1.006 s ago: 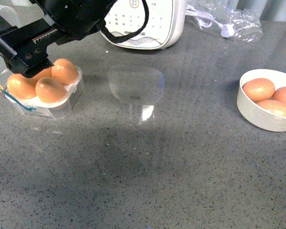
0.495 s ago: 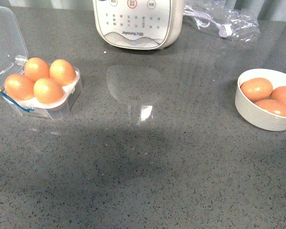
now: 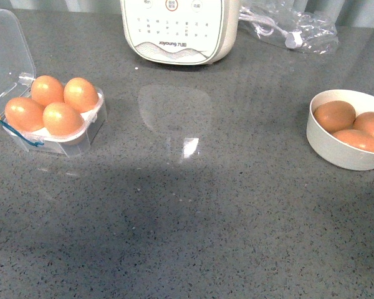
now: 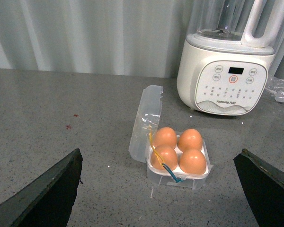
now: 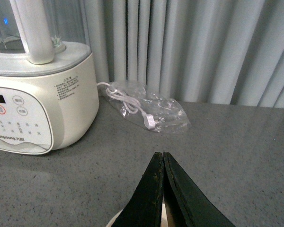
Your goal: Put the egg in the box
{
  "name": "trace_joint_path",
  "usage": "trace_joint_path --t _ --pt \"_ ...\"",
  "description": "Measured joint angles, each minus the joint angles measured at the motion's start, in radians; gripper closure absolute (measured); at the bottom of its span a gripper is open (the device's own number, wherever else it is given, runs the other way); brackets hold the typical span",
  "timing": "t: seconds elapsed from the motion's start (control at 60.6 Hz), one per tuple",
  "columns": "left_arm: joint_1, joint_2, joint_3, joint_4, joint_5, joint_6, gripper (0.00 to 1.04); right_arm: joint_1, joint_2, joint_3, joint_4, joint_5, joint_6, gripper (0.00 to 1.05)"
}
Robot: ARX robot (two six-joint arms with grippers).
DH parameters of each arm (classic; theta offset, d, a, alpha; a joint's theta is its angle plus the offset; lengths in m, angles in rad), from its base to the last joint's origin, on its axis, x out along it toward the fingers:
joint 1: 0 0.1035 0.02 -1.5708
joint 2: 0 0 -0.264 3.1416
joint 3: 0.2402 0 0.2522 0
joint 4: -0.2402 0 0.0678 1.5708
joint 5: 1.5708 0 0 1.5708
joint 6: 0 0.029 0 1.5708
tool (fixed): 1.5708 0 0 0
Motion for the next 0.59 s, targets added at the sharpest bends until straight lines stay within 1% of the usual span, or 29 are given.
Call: trace_joint_path --t 0.231,0.528,0.594 --pt "0.0 0.0 0.0 0.0 0.0 0.0 0.07 -0.089 -0.166 -0.137 -0.023 -0.074 0.002 1.02" --pt "0.0 0.0 0.0 0.0 0.0 0.0 0.07 -0.167 -0.379 -0.25 -0.126 -0.152 0.002 1.02" --pt "0.0 0.0 0.0 0.0 0.0 0.0 0.07 -0.178 -0.383 -0.279 -0.082 -0.163 0.002 1.02"
